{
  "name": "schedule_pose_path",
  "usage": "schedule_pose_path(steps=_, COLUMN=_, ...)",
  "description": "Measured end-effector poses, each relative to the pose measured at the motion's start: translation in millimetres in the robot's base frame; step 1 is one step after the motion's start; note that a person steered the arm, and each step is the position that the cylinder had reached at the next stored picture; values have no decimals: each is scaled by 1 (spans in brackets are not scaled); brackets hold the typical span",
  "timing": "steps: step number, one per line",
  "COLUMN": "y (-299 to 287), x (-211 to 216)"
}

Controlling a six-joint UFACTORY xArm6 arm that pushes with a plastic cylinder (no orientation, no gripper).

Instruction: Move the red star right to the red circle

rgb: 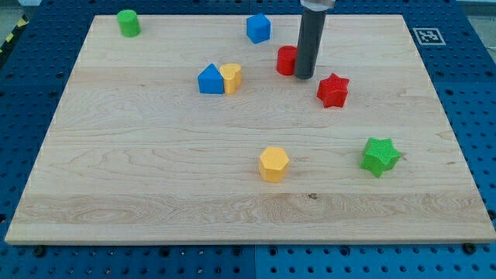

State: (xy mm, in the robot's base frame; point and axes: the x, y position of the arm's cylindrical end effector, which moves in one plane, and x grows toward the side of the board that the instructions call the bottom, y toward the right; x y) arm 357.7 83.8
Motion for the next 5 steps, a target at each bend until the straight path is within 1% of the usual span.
schedule_pose_path(steps=1, y=-6, x=39)
schedule_pose_path(steps=2, y=9, x=86)
schedule_pose_path(steps=3, y=54, x=90)
schedule_pose_path(steps=4, y=55, x=57)
schedule_pose_path(steps=5, y=55, x=56)
